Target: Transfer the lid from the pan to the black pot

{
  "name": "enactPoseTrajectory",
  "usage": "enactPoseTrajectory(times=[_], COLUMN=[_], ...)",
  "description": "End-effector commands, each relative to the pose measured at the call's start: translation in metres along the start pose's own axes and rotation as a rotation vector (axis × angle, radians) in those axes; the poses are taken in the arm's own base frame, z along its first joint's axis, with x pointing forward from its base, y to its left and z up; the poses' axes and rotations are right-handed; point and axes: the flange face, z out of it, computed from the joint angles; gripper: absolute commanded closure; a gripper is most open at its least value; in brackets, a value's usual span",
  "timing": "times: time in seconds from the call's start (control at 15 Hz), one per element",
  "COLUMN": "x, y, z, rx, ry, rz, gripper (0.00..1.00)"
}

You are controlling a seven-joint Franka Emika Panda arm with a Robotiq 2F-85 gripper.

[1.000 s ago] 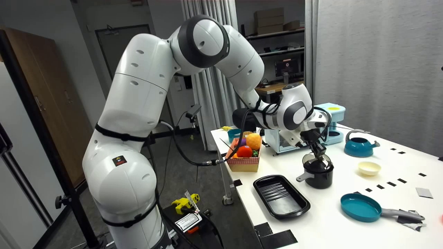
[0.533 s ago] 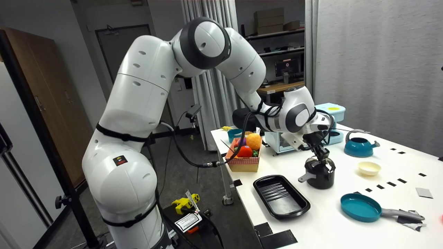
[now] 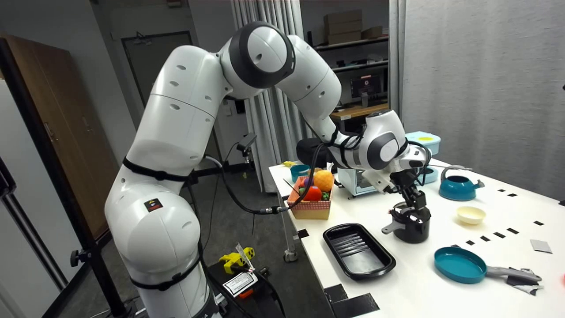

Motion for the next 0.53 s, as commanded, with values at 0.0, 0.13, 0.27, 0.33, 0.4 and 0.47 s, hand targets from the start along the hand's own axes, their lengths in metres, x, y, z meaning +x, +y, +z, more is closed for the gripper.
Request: enactPoseTrajectory(times=[0.0, 0.13, 0.27, 0.33, 0.4, 0.47], x=[0.006, 0.011, 0.014, 0.015, 0.016, 0.017], y=[0.003, 0.012, 0.023, 0.03, 0.036, 0.041], z=[-0.003, -0.008, -0.017, -0.024, -0.031, -0.039], rx=[-0.019, -0.013, -0.005, -0.001, 0.005, 0.009], ry=[-0.006, -0.001, 0.009, 0.017, 0.021, 0.024], rz=[-0.004, 0.002, 0.013, 0.017, 0.022, 0.024], gripper=[0.15, 0.01, 0.0, 0.0, 0.0, 0.0])
